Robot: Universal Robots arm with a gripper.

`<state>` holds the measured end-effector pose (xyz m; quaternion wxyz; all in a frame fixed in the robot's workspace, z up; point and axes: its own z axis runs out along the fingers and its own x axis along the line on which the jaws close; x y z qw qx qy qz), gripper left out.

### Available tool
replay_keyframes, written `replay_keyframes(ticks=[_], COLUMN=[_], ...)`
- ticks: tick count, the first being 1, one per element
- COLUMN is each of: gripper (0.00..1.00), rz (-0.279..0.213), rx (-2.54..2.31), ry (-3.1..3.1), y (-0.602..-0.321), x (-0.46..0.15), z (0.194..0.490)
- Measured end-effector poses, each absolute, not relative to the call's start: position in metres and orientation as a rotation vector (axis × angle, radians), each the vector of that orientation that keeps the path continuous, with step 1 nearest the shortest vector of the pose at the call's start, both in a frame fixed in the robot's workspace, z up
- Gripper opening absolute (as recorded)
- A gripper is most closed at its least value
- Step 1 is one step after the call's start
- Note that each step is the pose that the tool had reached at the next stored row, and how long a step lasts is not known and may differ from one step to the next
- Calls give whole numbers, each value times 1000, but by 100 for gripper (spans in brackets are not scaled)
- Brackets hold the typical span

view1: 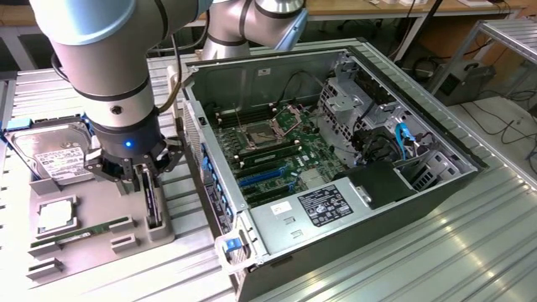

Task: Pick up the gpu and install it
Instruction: 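Pick up the gpu and move the gpu toward the slot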

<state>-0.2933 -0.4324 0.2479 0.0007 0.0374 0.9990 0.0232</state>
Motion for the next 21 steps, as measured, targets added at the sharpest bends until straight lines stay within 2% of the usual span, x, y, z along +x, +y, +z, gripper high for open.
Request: replay_keyframes(ticks=[3, 4, 17, 21], gripper=[35, 27, 26, 26], rz=[73, 72, 74, 74], rx=[118, 118, 16, 15], ry=[3139, 3140, 3143, 3142], y=[-432, -432, -432, -432], x=[-293, -293, -294, -294], z=[246, 246, 245, 254])
